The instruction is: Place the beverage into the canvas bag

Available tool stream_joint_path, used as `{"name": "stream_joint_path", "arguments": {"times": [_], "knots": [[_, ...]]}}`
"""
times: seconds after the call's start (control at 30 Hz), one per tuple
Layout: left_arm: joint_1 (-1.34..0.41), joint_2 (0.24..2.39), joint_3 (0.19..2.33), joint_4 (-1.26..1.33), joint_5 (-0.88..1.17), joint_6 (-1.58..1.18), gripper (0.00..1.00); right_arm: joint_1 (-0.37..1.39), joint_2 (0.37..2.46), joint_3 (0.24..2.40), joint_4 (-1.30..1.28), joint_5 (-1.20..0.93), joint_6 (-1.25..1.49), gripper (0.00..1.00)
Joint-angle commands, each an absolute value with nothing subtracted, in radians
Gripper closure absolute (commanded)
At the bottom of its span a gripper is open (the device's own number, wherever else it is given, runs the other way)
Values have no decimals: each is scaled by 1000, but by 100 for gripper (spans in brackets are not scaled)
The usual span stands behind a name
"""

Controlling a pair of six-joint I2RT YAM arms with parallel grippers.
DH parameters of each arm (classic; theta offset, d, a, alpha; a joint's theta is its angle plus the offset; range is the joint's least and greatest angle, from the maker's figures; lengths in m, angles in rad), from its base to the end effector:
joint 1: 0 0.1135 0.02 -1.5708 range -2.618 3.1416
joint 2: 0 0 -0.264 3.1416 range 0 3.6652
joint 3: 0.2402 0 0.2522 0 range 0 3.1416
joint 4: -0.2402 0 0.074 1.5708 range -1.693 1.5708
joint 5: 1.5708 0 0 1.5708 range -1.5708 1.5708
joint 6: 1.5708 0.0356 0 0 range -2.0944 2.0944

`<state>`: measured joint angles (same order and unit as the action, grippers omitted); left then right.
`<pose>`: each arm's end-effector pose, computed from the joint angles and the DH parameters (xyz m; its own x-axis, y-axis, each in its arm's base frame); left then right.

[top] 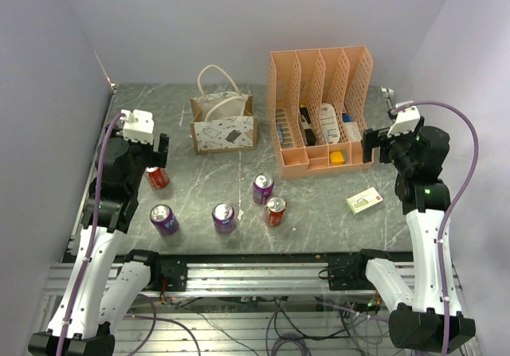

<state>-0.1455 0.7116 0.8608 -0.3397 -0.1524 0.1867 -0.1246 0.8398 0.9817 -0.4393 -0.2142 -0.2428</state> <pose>0.1597 -0.0179 0.3610 -0.1849 0.2125 -0.9595 0.0307 0.9771 0.2105 0.1813 -0.0151 0.3722 -0.2629 -0.2038 -0.9430 -0.1478 0.9744 -0.1694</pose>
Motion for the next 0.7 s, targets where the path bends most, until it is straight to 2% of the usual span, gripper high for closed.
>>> {"name": "stream_joint_path", "arguments": {"times": [0.0,0.23,0.43,0.67], "knots": [[-133,711,900,-280,-140,195,1,-134,847,1017,-450,-228,-233,0],[-132,722,899,-273,-101,200,1,-135,883,1038,-450,-263,-265,0],[-132,755,892,-247,-41,159,1,-133,936,1032,-344,-358,-295,0],[-133,884,930,-212,38,132,1,-134,959,933,-290,-439,-268,0]]}}
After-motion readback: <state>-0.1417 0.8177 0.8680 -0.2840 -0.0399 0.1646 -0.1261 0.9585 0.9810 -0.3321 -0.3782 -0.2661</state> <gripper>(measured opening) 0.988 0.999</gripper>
